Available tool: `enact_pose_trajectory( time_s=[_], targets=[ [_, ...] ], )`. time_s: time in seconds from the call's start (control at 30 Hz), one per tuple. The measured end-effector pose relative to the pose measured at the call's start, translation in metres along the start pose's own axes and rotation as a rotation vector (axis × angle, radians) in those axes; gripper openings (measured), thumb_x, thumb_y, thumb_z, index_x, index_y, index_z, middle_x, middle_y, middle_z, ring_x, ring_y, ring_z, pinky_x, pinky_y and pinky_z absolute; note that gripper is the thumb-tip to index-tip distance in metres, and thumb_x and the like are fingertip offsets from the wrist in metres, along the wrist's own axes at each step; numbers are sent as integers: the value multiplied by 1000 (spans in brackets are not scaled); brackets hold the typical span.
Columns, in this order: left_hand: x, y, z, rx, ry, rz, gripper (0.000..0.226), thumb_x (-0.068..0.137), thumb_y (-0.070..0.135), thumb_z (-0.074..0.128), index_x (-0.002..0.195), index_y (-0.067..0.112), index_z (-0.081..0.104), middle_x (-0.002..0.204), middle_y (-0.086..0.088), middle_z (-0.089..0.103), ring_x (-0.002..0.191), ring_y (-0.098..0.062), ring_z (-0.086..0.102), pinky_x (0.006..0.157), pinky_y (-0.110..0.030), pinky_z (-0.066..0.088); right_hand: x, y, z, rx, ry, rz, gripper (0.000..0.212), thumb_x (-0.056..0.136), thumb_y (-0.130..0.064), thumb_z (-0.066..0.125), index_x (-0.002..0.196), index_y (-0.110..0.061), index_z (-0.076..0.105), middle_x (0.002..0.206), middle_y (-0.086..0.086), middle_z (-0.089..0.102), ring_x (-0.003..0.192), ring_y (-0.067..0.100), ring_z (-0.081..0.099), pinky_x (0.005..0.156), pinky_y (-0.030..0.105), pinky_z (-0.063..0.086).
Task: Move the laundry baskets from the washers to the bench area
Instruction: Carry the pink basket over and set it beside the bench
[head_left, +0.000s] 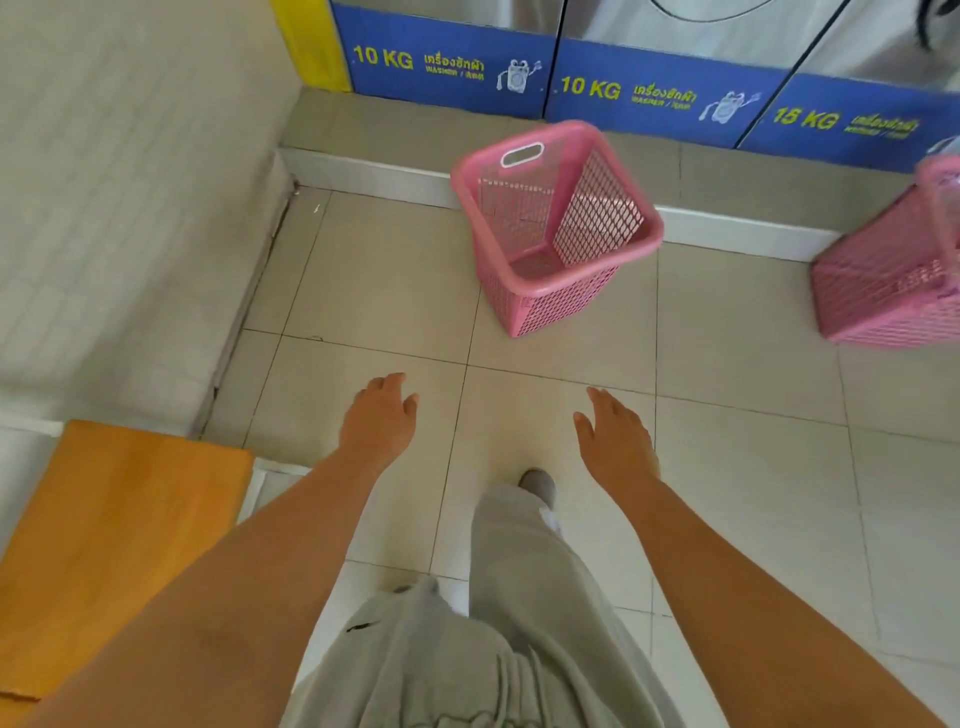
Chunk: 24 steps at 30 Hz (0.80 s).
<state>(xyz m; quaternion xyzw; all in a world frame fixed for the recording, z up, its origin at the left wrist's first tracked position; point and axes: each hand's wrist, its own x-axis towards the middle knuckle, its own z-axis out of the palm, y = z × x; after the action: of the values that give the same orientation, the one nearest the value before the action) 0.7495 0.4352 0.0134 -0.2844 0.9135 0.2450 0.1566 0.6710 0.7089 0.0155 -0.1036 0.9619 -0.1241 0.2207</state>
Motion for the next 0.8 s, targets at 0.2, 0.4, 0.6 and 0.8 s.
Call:
enact_pose_trajectory(
  time_s=[0.2,0.4,0.6,0.8],
  targets=[
    [76,89,-2,-64,8,-38,47,99,32,40,142,14,38,142,-12,46,127,-32,45,97,-45,43,113,36,-67,-39,-19,-20,53,102,-37,33,149,-14,28,155,8,33,141,28,32,113,41,31],
    [172,138,-12,-89,22,-89,48,99,32,40,143,14,37,141,-14,46,128,-33,44,100,-47,42,222,45,-107,-34,-8,-43,52,101,-34,38,147,-13,32,153,7,36,138,28,35,109,42,34],
    [275,171,-20,-120,7,-151,49,99,31,41,144,14,34,144,-13,44,129,-34,43,100,-48,41,329,44,-131,-35,-6,-9,50,99,-31,43,145,-11,35,148,11,43,133,30,42,105,45,40],
    [350,198,-18,-121,-30,-221,51,99,30,41,145,12,30,144,-16,42,129,-34,44,101,-48,42,423,46,-139,-15,-44,8,48,97,-24,46,141,-8,37,145,14,44,127,35,47,101,48,45]
  ],
)
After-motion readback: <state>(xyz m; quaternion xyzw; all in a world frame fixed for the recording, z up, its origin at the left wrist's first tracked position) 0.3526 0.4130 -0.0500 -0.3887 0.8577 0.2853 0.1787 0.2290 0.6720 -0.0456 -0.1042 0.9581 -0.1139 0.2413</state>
